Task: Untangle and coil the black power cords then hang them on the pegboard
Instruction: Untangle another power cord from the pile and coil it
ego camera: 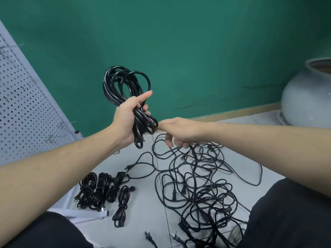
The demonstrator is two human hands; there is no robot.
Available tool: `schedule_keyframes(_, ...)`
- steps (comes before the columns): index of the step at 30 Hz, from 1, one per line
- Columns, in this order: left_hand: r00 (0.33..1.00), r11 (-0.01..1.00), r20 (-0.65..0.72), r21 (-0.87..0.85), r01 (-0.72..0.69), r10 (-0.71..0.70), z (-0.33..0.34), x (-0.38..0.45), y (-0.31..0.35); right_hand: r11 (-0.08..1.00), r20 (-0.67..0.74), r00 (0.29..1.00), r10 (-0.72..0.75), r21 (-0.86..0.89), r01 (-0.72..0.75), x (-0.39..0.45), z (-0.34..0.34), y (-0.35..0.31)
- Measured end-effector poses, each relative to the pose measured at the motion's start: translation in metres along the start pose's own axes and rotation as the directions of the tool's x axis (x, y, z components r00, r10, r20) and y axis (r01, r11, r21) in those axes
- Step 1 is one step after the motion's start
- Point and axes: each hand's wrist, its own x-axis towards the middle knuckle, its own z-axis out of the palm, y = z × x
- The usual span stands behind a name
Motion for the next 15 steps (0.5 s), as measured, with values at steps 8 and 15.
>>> schedule_keyframes(8,0.948,0.862,-0.318,0.485,0.146,0.019,-0.040,0.020,0.007,0.991,0.088,0.995,-0.055,0.123,0.044,-0.005,-0.002,0.018)
schedule_keyframes(15,0.967,0.718,-0.132,0.649,0.250,-0.218,-0.033,0.004,-0.007,0.987,-0.147,0.978,-0.145,0.044,0.153,-0.005,-0.011,0.007)
